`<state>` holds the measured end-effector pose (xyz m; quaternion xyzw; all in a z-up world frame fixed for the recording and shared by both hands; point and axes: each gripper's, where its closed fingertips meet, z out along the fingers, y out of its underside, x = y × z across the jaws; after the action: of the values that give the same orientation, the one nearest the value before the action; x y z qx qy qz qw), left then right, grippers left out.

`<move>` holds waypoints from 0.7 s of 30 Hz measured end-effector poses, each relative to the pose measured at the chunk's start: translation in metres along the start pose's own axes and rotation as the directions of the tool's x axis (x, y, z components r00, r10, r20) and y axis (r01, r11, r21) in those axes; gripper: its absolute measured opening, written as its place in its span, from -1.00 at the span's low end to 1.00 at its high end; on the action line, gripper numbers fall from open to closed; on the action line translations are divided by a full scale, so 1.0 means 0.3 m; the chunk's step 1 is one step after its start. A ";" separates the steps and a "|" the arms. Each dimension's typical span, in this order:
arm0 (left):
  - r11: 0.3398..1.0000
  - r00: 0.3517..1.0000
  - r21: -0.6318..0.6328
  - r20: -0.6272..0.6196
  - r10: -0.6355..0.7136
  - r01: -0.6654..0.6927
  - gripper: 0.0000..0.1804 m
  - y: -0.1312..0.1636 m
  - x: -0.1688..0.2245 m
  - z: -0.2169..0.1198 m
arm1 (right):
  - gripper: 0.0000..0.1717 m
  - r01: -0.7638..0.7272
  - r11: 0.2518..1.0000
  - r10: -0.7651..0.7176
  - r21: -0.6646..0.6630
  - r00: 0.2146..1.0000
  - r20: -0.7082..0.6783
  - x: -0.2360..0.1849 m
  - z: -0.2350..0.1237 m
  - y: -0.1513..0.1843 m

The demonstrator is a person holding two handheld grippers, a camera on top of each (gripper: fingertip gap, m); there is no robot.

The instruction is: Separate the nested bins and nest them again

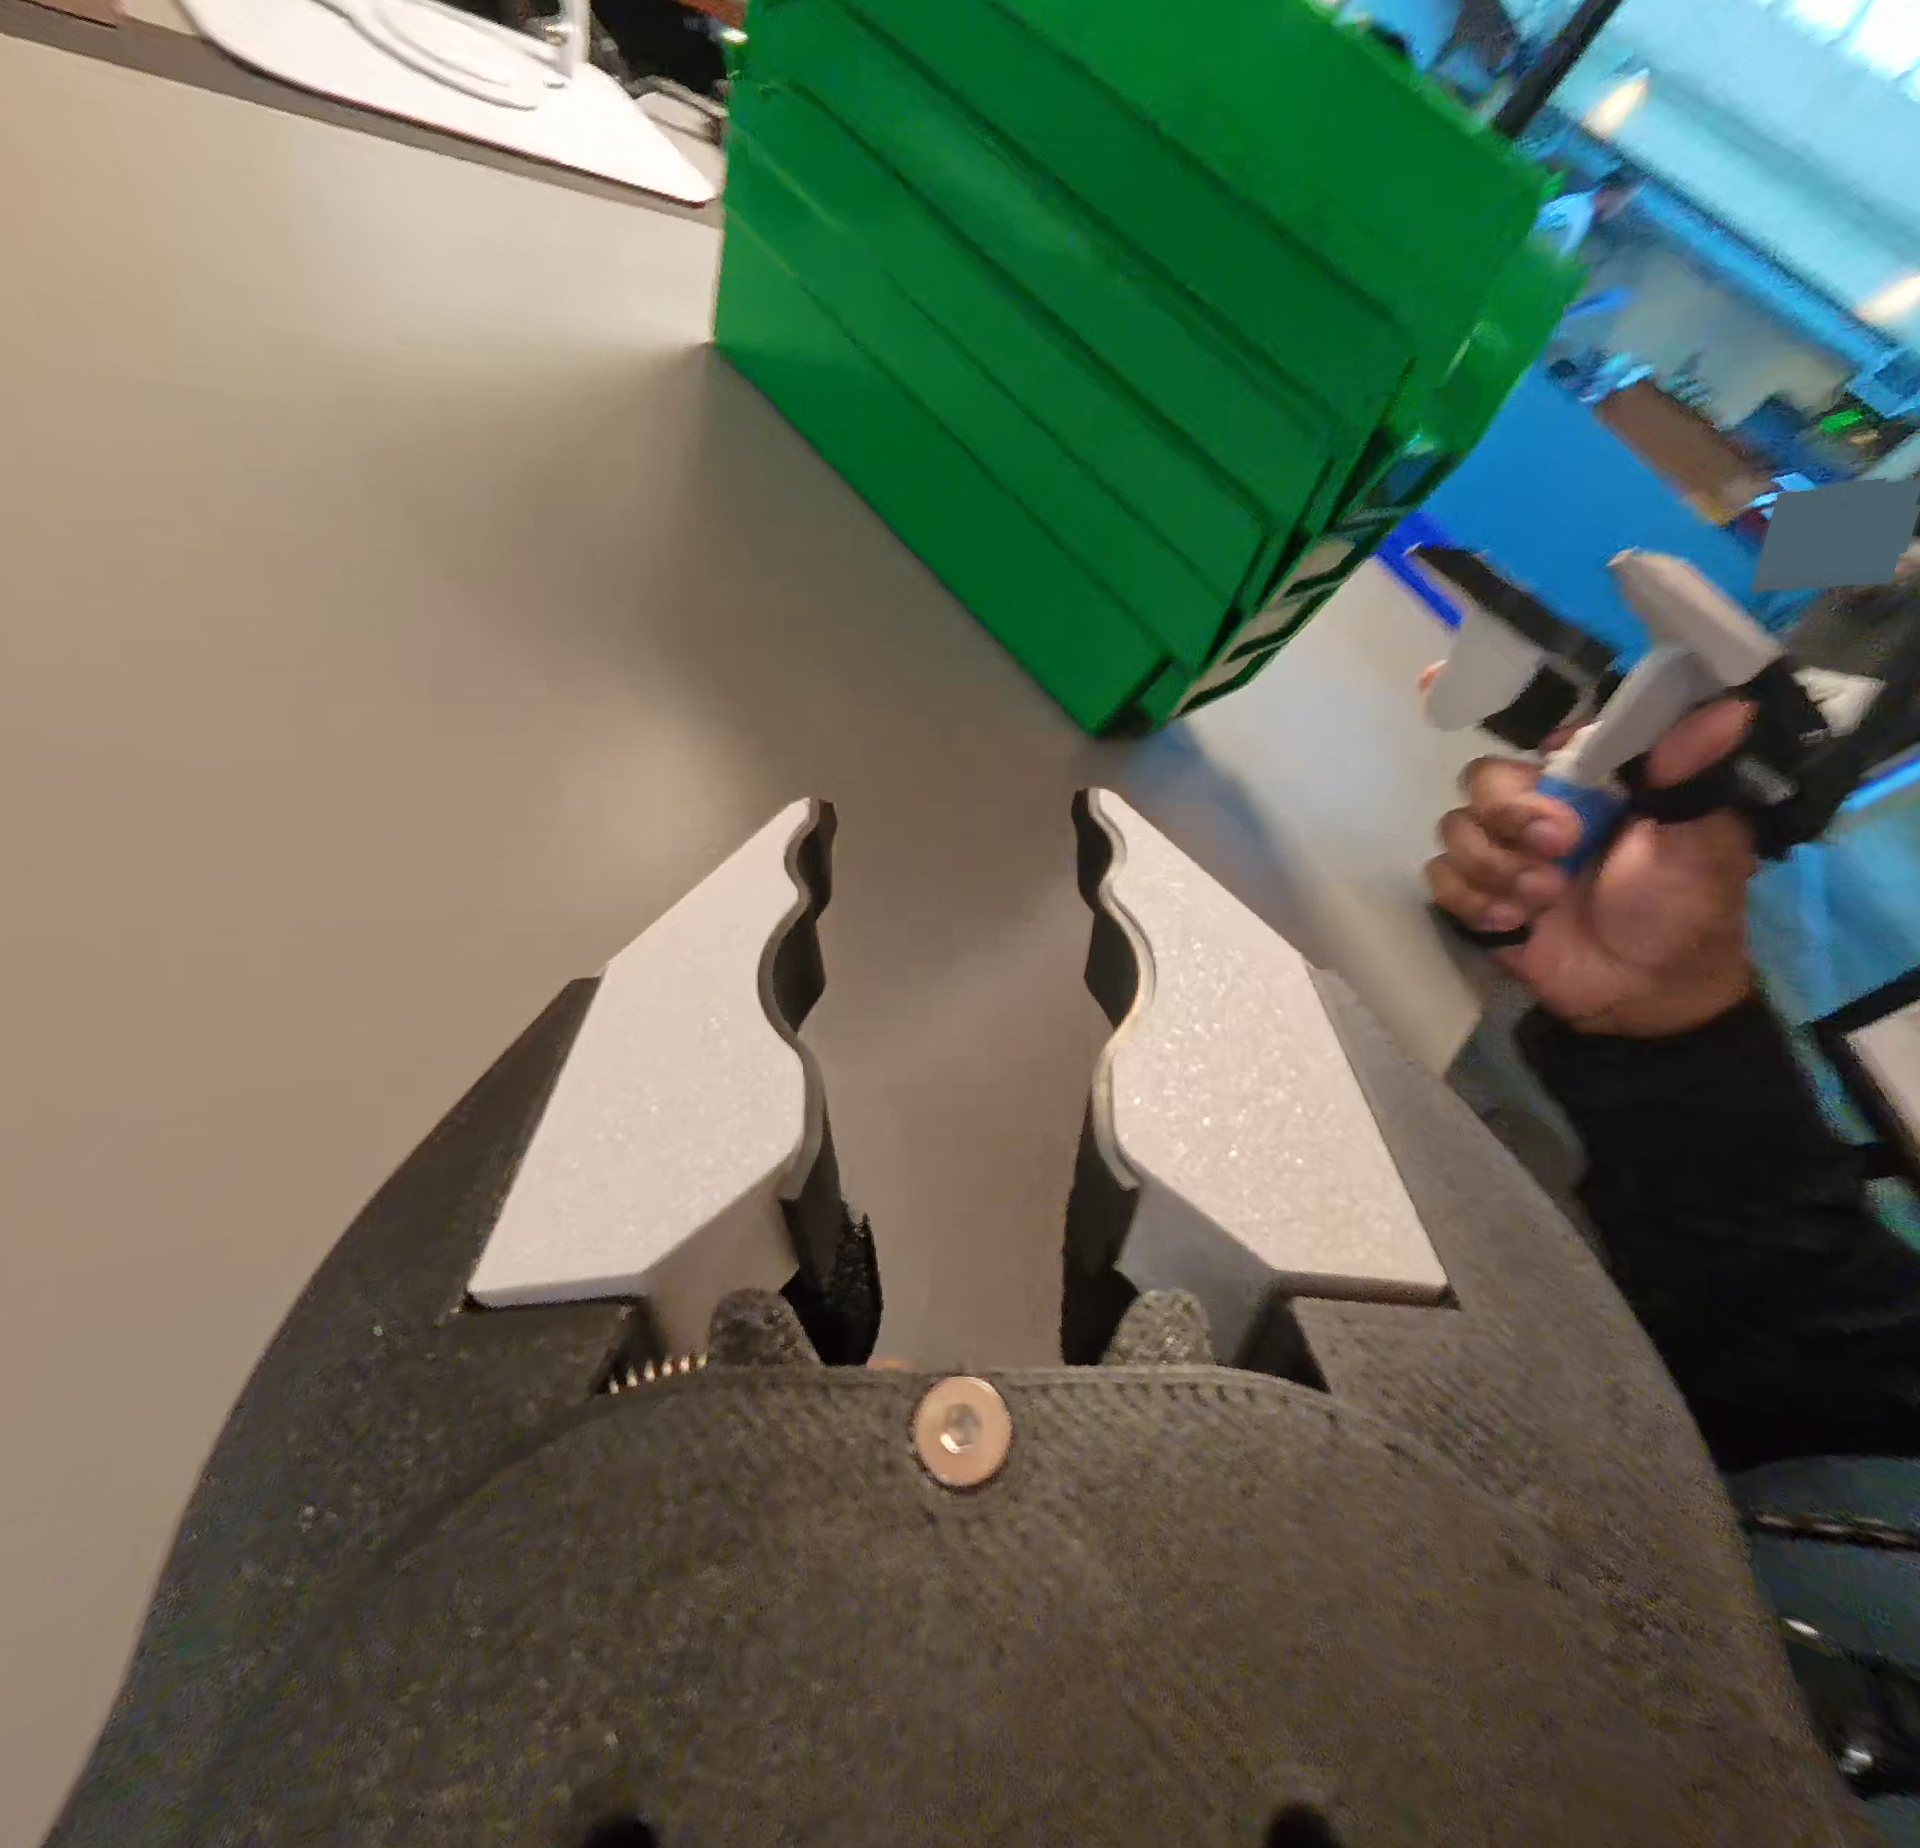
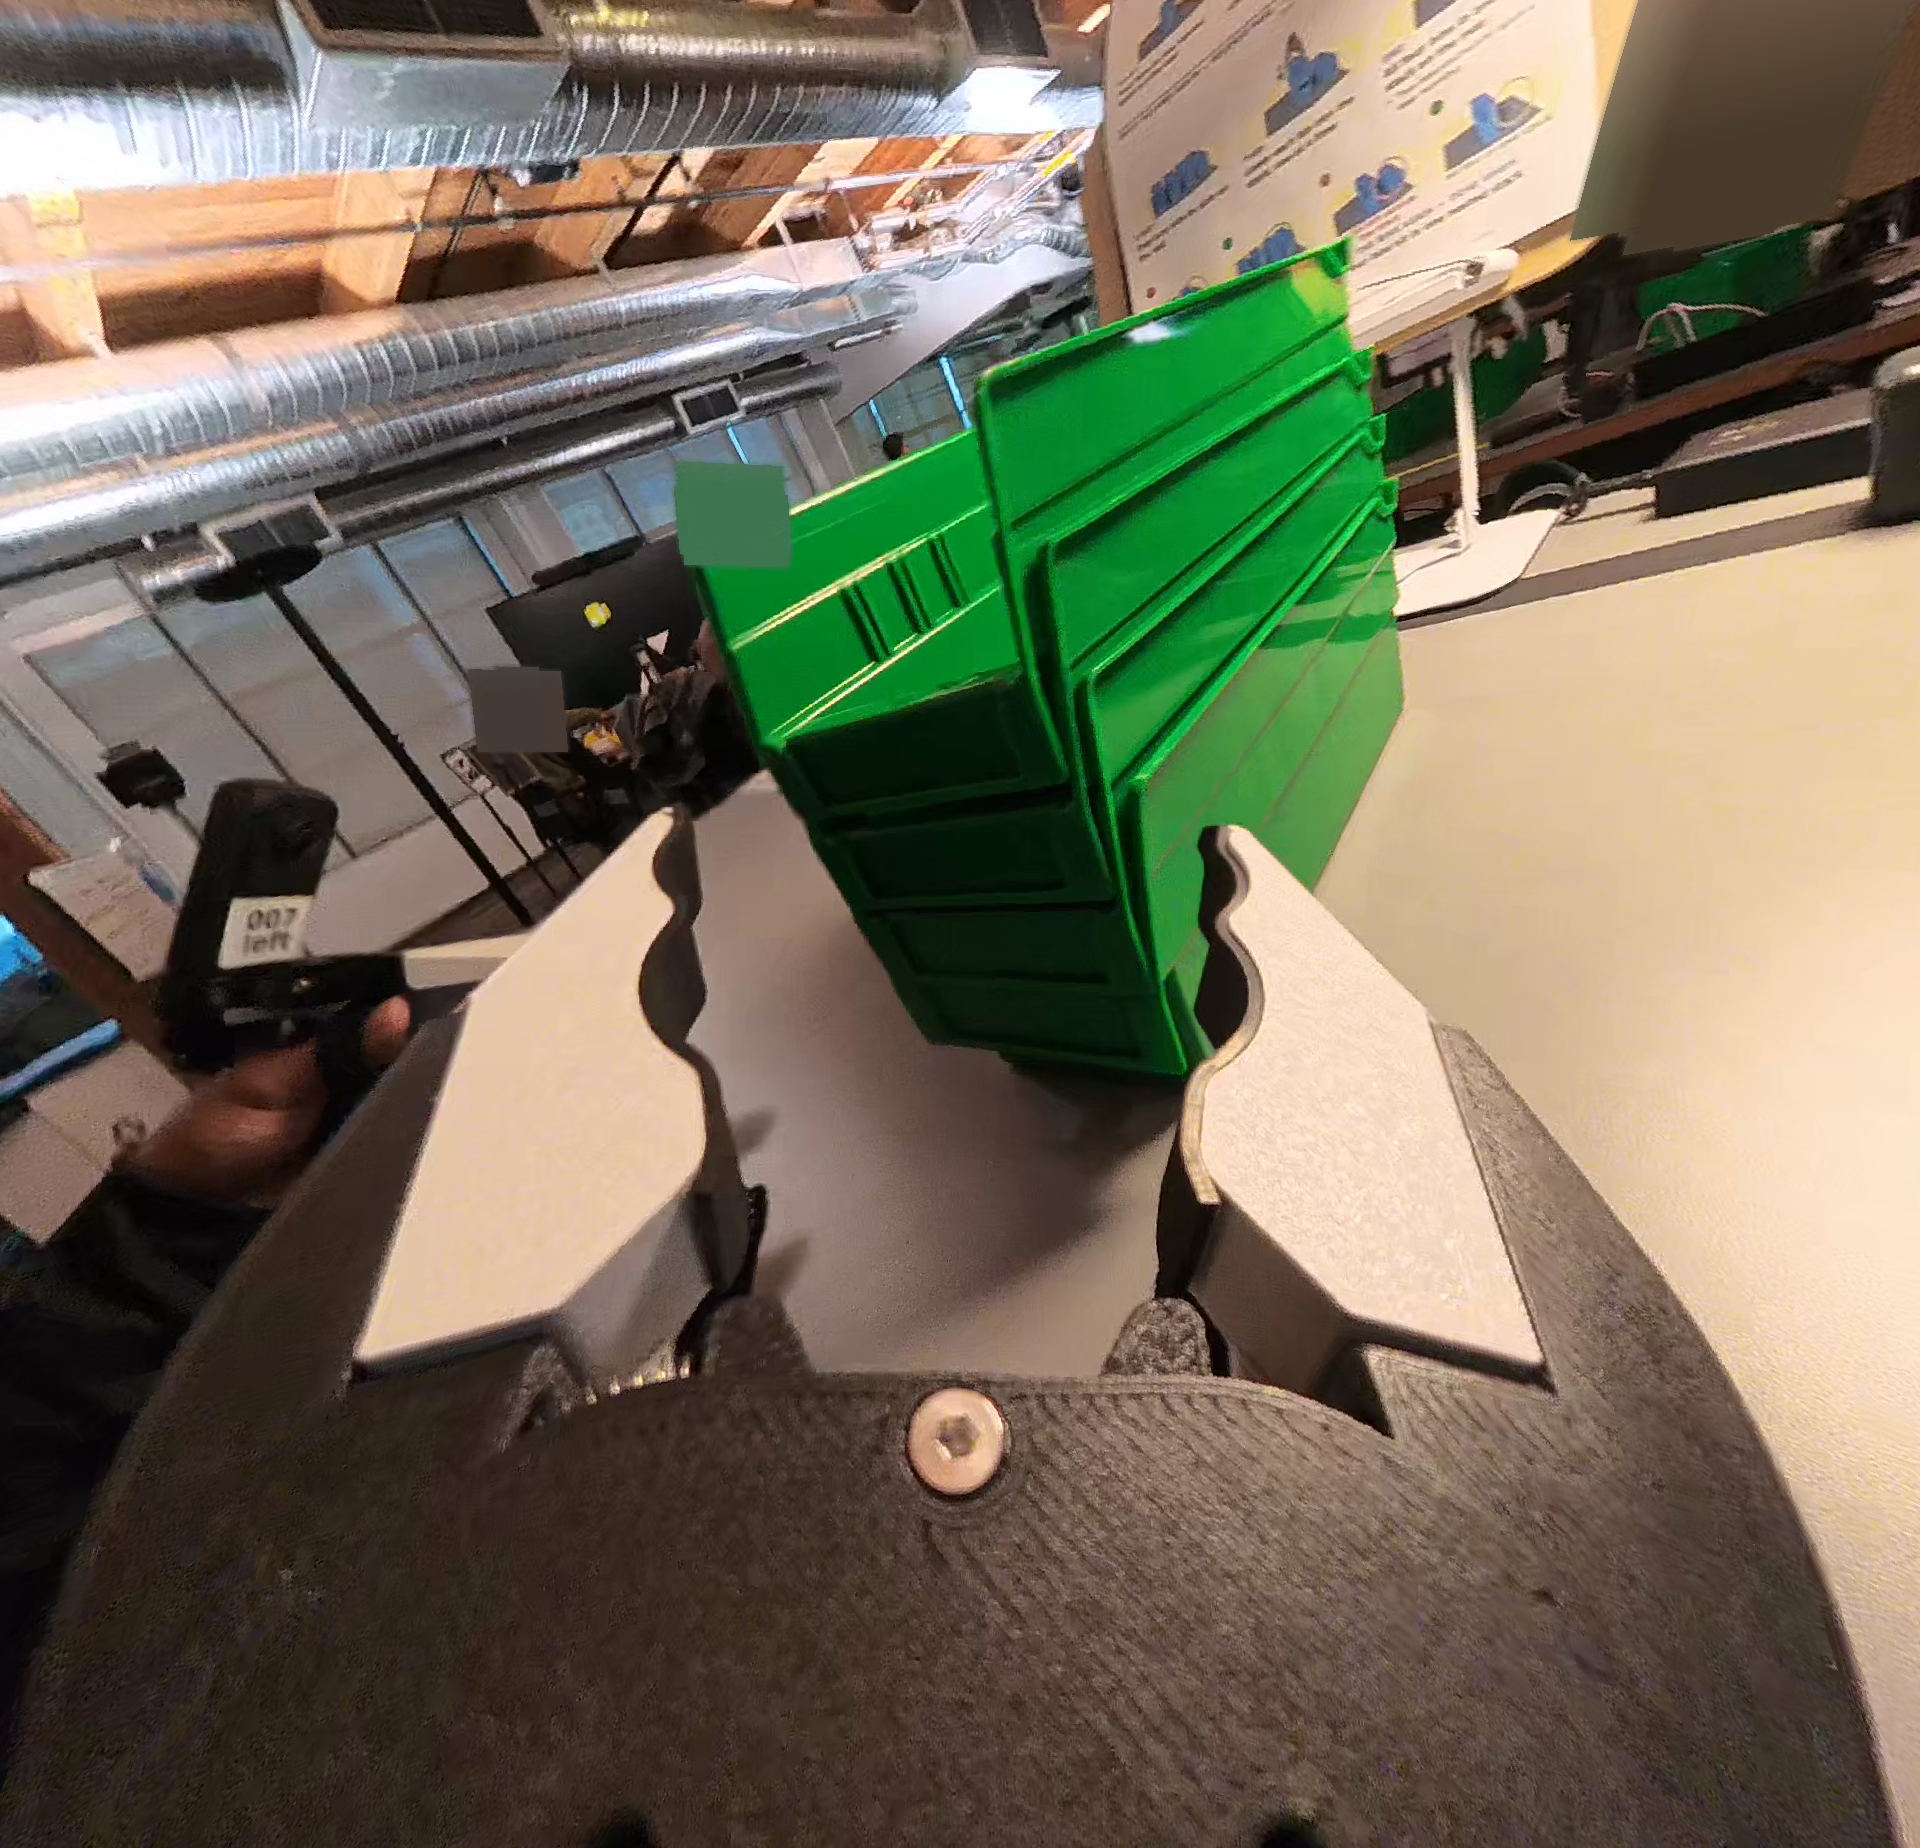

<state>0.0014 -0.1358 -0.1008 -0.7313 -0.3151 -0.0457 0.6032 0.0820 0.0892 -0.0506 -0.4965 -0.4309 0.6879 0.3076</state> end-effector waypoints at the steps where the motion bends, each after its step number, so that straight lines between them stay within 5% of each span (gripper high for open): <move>1: 1.000 1.000 -0.001 -0.029 -0.012 0.012 -0.49 -0.022 0.015 0.020 | 0.13 -0.039 0.999 0.039 0.020 0.999 -0.003 0.013 0.003 -0.012; 7: 0.997 0.995 -0.052 -0.082 0.055 -0.059 -0.30 -0.193 0.086 0.155 | 0.13 -0.248 0.962 0.240 0.114 0.968 0.079 0.072 0.030 -0.066; 14: 0.986 0.982 -0.119 -0.158 0.101 -0.120 0.02 -0.459 0.187 0.277 | 0.14 -0.245 0.957 0.226 0.154 0.965 0.130 0.051 0.012 -0.082; 21: 0.949 0.973 -0.214 -0.053 0.225 -0.231 0.18 -0.611 0.191 0.394 | 0.13 -0.328 0.928 0.292 0.178 0.935 0.202 0.058 -0.010 -0.104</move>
<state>-0.0846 0.0087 0.0496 -0.8239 -0.2131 -0.0202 0.5248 0.0792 0.1186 -0.0304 -0.4620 -0.2970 0.8097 0.2068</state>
